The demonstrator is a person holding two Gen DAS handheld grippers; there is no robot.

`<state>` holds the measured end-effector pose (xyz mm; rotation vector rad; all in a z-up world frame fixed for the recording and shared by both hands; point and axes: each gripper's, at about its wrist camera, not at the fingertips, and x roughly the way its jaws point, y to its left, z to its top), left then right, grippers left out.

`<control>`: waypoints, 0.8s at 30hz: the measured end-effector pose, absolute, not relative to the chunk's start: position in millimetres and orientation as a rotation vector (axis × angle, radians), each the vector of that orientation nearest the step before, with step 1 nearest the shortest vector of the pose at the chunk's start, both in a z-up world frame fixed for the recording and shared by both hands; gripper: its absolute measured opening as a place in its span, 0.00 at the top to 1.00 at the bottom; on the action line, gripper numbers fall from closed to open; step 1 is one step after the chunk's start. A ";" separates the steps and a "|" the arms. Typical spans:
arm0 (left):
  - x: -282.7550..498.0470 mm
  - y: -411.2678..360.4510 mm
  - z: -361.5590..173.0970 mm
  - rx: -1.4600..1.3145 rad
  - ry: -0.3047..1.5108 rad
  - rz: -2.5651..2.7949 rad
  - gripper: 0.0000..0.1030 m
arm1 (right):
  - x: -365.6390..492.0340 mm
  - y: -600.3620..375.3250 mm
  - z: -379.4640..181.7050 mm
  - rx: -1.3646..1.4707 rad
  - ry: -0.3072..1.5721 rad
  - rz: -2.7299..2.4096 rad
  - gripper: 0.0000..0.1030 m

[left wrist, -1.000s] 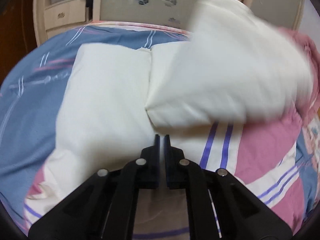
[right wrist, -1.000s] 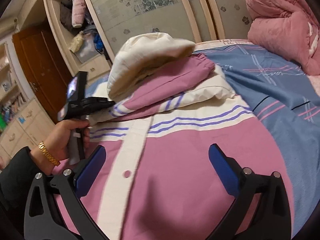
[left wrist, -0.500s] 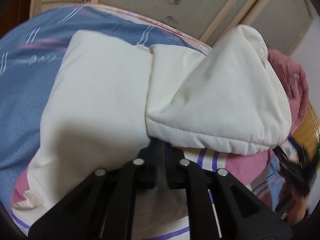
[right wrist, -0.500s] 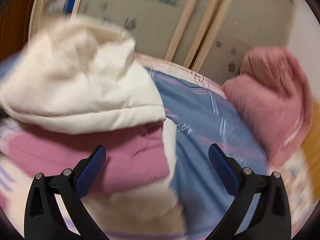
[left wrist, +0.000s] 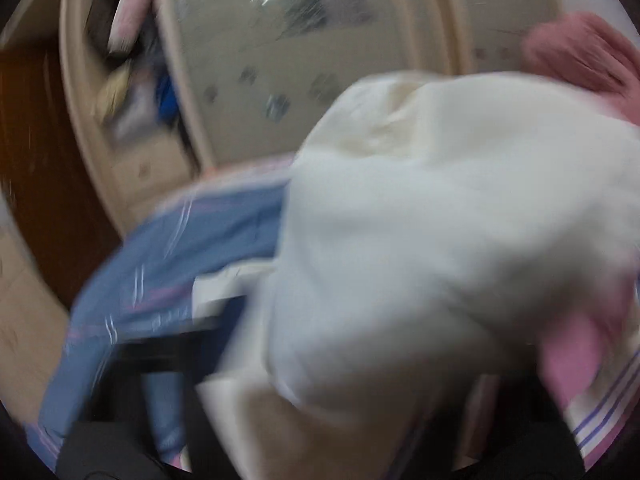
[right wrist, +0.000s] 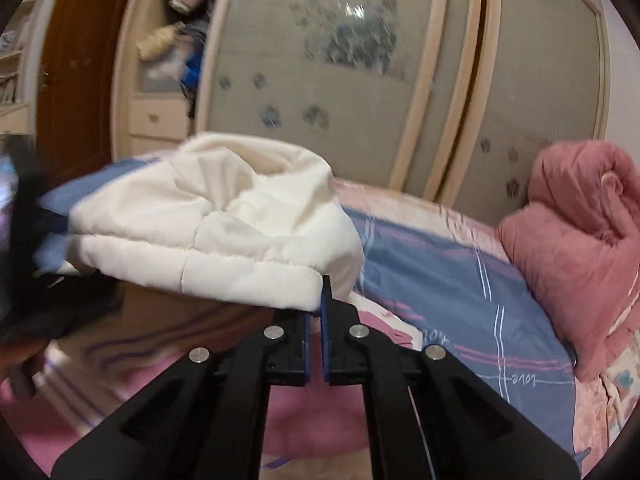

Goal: Fold large clothes
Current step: 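Fold the hood down over the folded sleeves with the left gripper, release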

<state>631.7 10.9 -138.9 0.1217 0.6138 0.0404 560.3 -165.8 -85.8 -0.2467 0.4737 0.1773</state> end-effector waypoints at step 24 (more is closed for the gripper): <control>487.4 23.6 -167.3 0.381 0.618 -0.038 0.05 | 456.3 -174.4 -171.2 -0.192 0.670 0.169 0.07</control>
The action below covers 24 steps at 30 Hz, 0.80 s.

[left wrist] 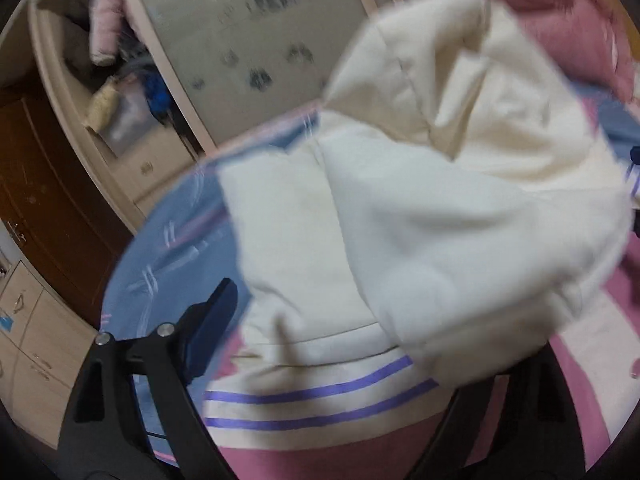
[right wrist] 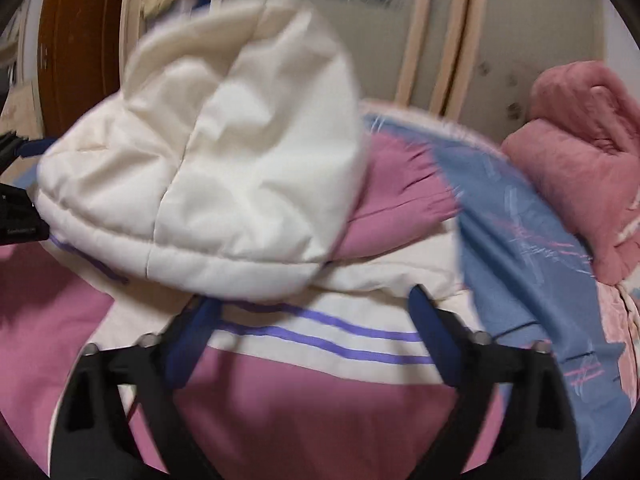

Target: Fold large clothes

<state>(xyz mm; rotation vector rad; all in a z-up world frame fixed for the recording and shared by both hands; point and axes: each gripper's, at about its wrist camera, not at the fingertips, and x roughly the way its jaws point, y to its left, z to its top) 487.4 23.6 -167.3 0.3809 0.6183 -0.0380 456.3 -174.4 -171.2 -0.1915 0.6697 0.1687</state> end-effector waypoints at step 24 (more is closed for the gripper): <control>89.3 42.0 -91.8 -0.044 0.607 -0.008 0.02 | 107.3 -234.3 -73.9 0.024 0.542 0.131 0.01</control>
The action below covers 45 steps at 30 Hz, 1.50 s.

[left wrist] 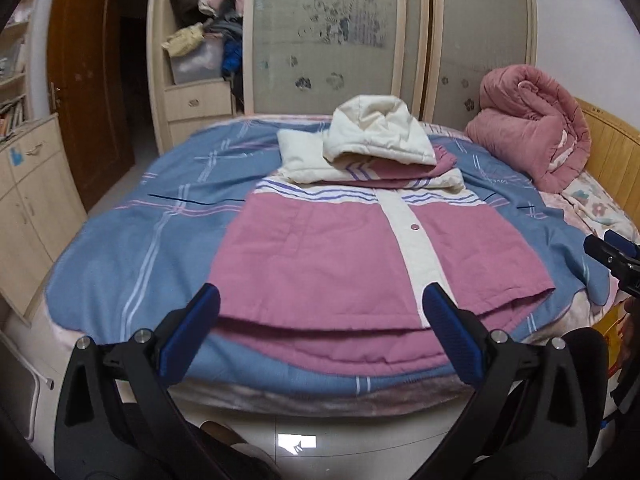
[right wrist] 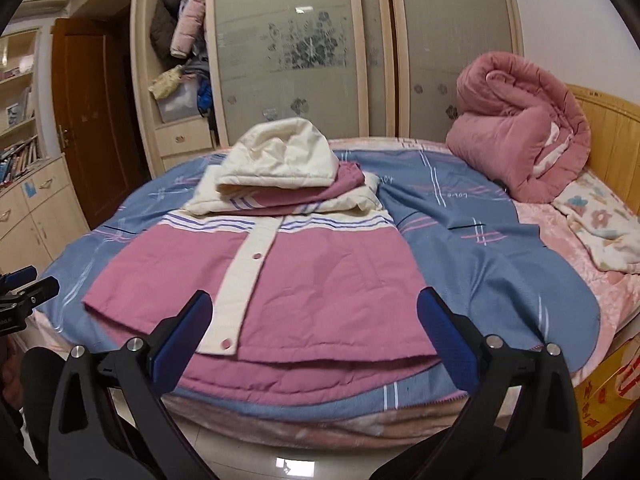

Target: Fold large clothes

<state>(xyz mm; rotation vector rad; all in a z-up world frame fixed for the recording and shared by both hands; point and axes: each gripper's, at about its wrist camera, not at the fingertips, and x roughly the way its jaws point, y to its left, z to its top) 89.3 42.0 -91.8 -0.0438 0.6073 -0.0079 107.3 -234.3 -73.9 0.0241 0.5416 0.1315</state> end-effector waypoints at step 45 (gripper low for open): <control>8.5 25.5 -12.7 -0.017 0.449 -0.058 0.02 | 2.5 -242.9 -11.6 0.008 0.337 0.148 0.01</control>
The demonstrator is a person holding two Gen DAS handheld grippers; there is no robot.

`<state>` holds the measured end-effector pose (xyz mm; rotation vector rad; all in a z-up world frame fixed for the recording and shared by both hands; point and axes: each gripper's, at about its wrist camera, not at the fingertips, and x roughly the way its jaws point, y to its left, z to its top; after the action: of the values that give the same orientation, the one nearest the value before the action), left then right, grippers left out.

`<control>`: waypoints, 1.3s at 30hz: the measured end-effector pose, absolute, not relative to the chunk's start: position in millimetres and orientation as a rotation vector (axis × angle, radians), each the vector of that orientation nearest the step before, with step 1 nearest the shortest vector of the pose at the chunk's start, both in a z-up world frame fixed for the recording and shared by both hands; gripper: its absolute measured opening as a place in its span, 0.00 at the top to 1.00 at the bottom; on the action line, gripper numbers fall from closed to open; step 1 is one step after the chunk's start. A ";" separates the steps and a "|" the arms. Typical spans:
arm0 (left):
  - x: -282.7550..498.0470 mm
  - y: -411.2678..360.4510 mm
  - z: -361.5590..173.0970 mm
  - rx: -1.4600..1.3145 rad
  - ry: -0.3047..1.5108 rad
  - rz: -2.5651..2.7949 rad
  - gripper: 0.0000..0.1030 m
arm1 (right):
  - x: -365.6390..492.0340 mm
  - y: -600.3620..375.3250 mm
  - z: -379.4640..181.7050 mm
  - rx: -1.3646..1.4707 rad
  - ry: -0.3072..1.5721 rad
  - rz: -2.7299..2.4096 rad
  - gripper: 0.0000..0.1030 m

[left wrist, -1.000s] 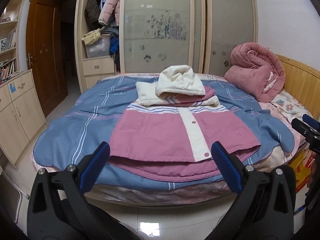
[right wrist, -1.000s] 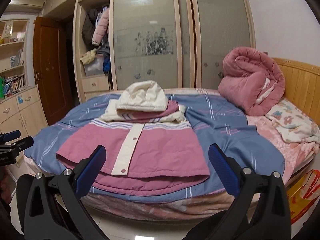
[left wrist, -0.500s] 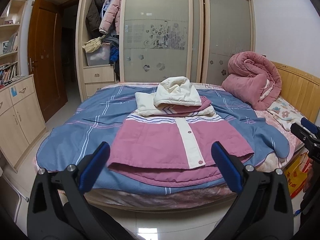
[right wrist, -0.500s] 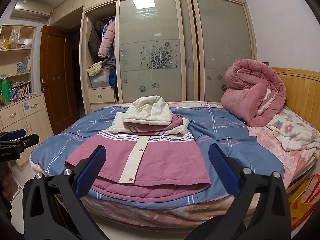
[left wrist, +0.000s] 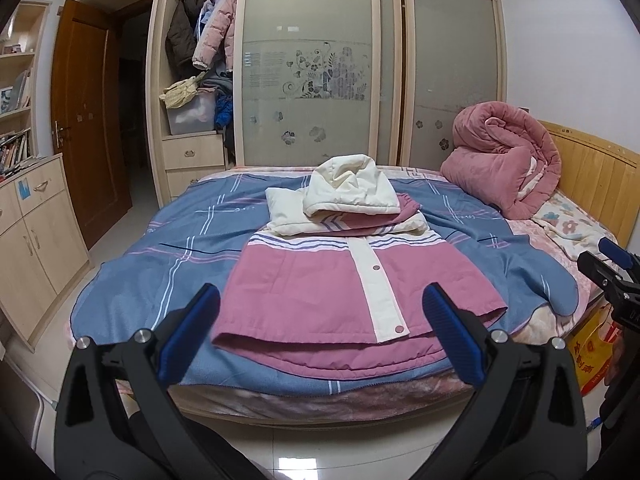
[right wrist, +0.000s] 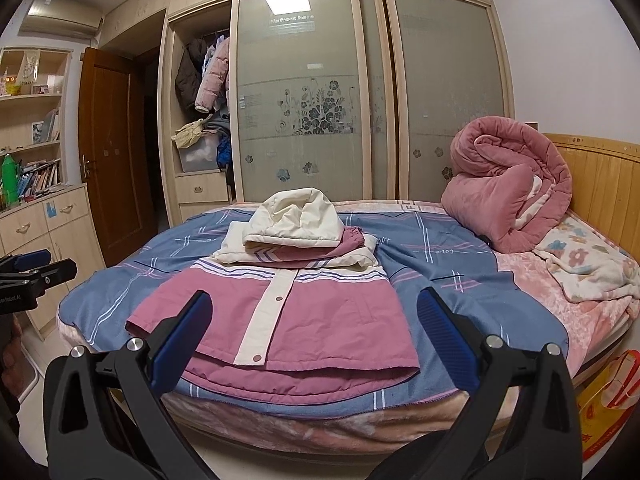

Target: Fold large clothes

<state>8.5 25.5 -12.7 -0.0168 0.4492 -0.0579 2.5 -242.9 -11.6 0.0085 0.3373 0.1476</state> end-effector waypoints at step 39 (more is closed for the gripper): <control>123.9 48.0 -233.5 0.830 0.542 -0.087 0.02 | 122.2 -190.3 -304.6 -1.334 0.199 0.082 0.01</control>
<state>123.9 48.0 -233.5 0.8295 0.5420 -0.0870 122.2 -190.3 -304.6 -1.3336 0.1989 0.0822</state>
